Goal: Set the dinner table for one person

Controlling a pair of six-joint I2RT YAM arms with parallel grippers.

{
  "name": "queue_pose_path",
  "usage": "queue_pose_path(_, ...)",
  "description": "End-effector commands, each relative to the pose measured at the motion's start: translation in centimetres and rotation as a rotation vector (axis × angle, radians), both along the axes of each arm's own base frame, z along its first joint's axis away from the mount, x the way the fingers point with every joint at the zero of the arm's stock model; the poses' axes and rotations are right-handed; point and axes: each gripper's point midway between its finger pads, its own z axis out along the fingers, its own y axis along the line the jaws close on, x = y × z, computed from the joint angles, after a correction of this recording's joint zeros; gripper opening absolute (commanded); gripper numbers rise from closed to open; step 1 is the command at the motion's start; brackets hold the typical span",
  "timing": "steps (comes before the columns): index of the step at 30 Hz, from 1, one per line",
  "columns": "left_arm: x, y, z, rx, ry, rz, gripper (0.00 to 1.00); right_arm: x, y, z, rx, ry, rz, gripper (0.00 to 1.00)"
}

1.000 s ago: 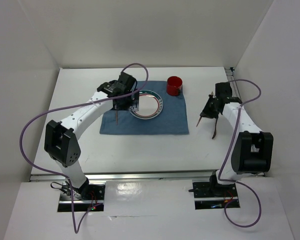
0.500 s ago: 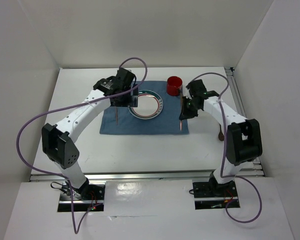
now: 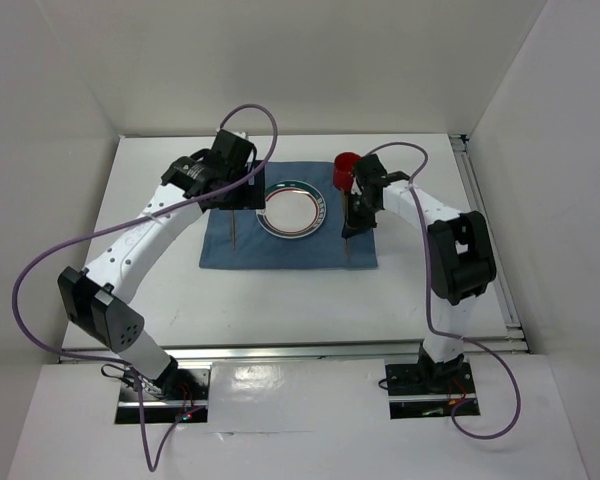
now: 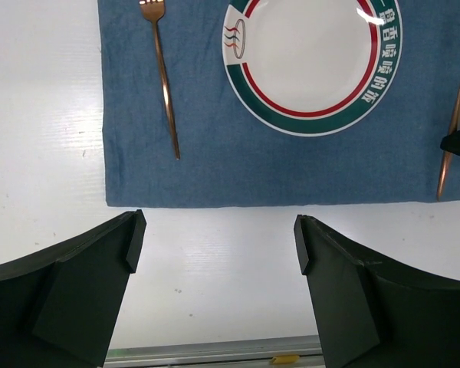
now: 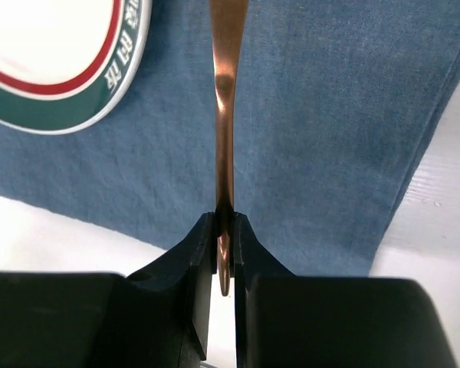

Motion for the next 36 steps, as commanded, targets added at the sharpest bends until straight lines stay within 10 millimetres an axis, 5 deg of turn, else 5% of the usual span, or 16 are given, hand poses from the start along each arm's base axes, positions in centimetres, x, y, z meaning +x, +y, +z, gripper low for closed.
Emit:
queue_pose_path(1,-0.5,0.8,1.3,-0.014,-0.033,0.021,0.98,1.5,0.9,0.5,0.018,-0.029,-0.014,0.0)
queue_pose_path(6,-0.7,0.9,0.6,-0.004,-0.015,0.021,0.98,2.2,0.7,-1.9,-0.055,-0.019,-0.049,0.04)
queue_pose_path(11,-0.9,1.0,0.3,-0.003,-0.013,0.021,0.98,2.2,1.4,-1.5,-0.055,-0.036,-0.058,0.47)
queue_pose_path(15,-0.7,1.1,-0.1,0.009,-0.007,0.026,0.98,3.0,0.5,1.6,-0.094,-0.095,-0.099,0.64)
queue_pose_path(18,-0.7,1.1,-0.1,0.009,-0.007,0.026,0.98,3.6,-2.2,5.3,-0.116,-0.178,-0.18,0.64)
queue_pose_path(22,-0.7,1.1,0.1,0.009,-0.019,0.018,0.98,2.1,-10.1,7.2,-0.17,-0.234,-0.411,0.63)
queue_pose_path(24,-0.6,1.5,0.1,0.009,-0.019,0.027,0.98,1.4,-14.8,7.4,-0.177,-0.239,-0.548,0.72)
queue_pose_path(26,-0.7,1.6,-0.2,0.021,-0.011,0.02,0.98,-0.5,-18.8,5.5,-0.208,-0.162,-0.655,0.78)
queue_pose_path(29,-0.3,1.6,0.0,0.012,-0.026,0.015,0.98,-2.4,-22.4,3.6,-0.225,-0.092,-0.783,0.83)
queue_pose_path(36,-0.1,1.2,-1.0,0.022,-0.001,-0.01,0.98,-3.4,-25.5,1.0,-0.205,-0.083,-0.897,0.83)
